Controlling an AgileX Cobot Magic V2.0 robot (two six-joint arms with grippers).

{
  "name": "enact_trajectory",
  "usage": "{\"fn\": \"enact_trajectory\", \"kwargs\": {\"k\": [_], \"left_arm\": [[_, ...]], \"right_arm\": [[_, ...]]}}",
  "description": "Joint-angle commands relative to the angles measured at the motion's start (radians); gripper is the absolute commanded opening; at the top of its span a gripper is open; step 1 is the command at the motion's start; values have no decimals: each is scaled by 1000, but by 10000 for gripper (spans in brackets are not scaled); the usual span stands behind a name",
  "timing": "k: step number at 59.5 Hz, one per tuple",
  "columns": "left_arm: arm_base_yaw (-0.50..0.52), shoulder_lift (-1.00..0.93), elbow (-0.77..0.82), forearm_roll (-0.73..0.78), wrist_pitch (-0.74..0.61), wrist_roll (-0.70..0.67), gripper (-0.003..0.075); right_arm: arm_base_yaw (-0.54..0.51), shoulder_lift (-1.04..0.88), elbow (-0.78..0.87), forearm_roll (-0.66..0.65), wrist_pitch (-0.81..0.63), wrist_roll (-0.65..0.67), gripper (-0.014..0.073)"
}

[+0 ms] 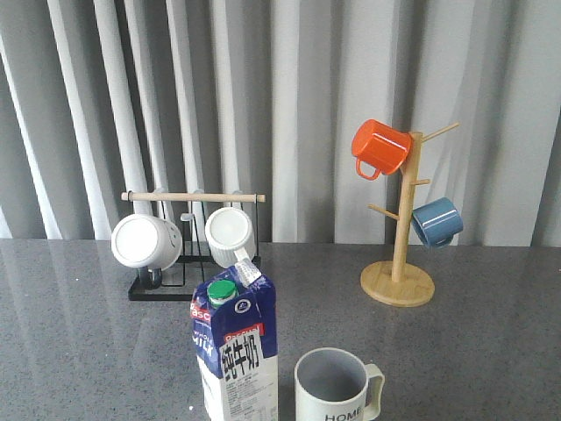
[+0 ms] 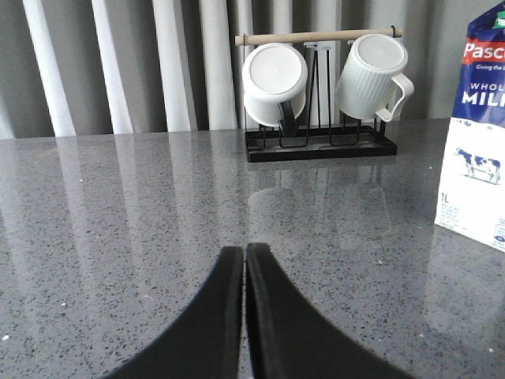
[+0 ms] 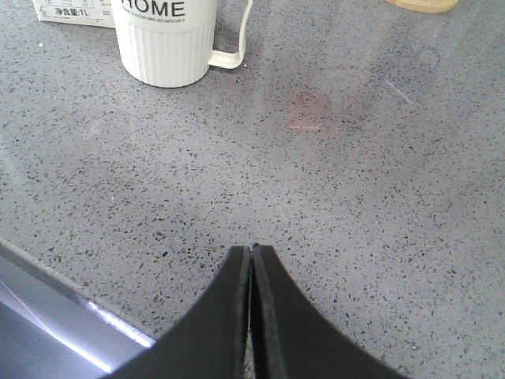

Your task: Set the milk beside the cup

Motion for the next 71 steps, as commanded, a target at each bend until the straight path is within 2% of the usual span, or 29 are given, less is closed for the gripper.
{"fn": "enact_trajectory", "kwargs": {"k": [1, 13, 20, 32, 38, 42, 62, 71], "left_arm": [[2, -11, -18, -9, -80, -12, -7], [2, -11, -18, -9, -80, -12, -7], [2, -11, -18, -9, -80, -12, -7], [2, -11, -18, -9, -80, -12, -7], [2, -11, -18, -9, -80, -12, -7], [2, -11, -18, -9, -79, -12, -7], [2, -11, -18, -9, -79, -12, -7], [2, -11, -18, -9, -79, -12, -7]], "right_arm": [[-3, 8, -25, -3, -64, -7, -6], [-3, 1, -23, 9, -63, -10, -6], [-3, -50, 51, 1, -148, -30, -6], [-6, -205, 349, -34, -589, -31, -6], [-60, -273, 454, 39, -760, -20, -6], [-123, -309, 448, 101, -742, -28, -6], [-370, -483, 452, 93, -746, -51, -6], [-410, -482, 452, 95, -714, -46, -6]]}}
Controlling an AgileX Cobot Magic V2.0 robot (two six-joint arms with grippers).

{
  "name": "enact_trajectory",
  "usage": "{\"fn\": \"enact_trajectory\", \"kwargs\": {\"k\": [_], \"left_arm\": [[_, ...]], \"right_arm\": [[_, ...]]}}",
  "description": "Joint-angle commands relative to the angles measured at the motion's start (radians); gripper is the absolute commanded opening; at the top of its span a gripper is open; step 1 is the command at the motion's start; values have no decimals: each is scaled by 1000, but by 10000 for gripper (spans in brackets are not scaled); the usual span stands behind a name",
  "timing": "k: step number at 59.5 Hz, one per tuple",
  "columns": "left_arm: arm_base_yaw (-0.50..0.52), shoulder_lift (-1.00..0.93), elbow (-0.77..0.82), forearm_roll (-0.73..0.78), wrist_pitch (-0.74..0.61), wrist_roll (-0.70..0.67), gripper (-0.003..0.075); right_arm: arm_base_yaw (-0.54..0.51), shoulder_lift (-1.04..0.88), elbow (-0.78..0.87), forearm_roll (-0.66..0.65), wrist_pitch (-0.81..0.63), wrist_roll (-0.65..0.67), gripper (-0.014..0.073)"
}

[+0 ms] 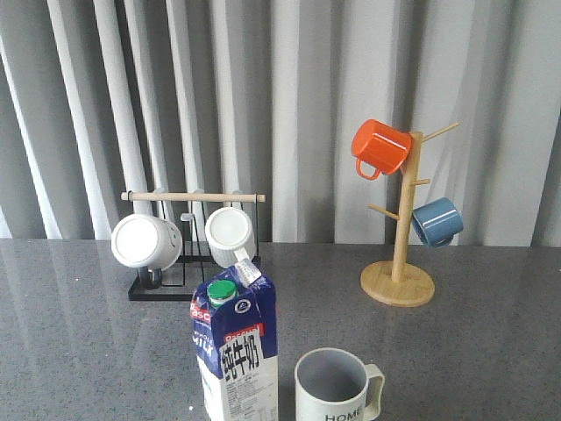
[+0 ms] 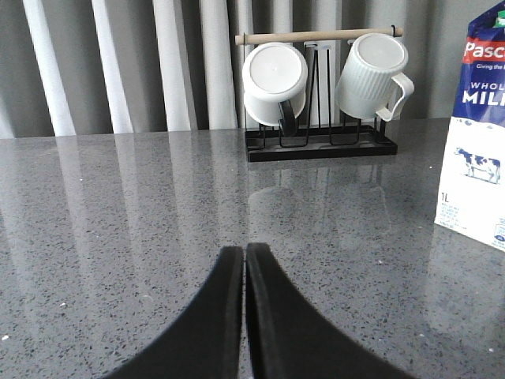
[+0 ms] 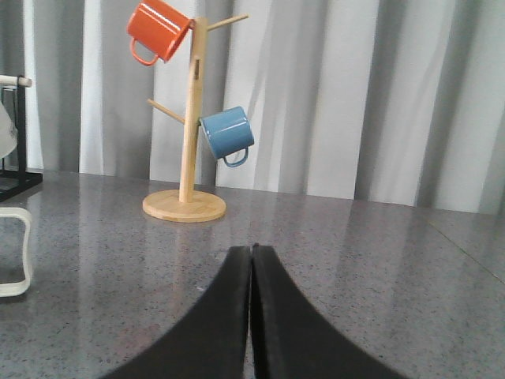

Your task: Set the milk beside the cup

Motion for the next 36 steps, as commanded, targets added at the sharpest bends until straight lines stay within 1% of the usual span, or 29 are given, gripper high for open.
{"fn": "enact_trajectory", "kwargs": {"k": [1, 7, 19, 27, 36], "left_arm": [[2, -11, -18, -9, -79, -12, -7], [2, -11, -18, -9, -79, -12, -7], [2, -11, -18, -9, -79, -12, -7], [2, -11, -18, -9, -79, -12, -7], [2, -11, -18, -9, -79, -12, -7]], "right_arm": [[-13, -12, 11, 0, -42, -4, -6], [-13, -12, 11, -1, -16, -5, -6], [-13, -12, 11, -3, -19, -18, -6], [-13, -12, 11, -19, -36, -66, -6], [-13, -12, 10, -1, -36, -63, -6]]}}
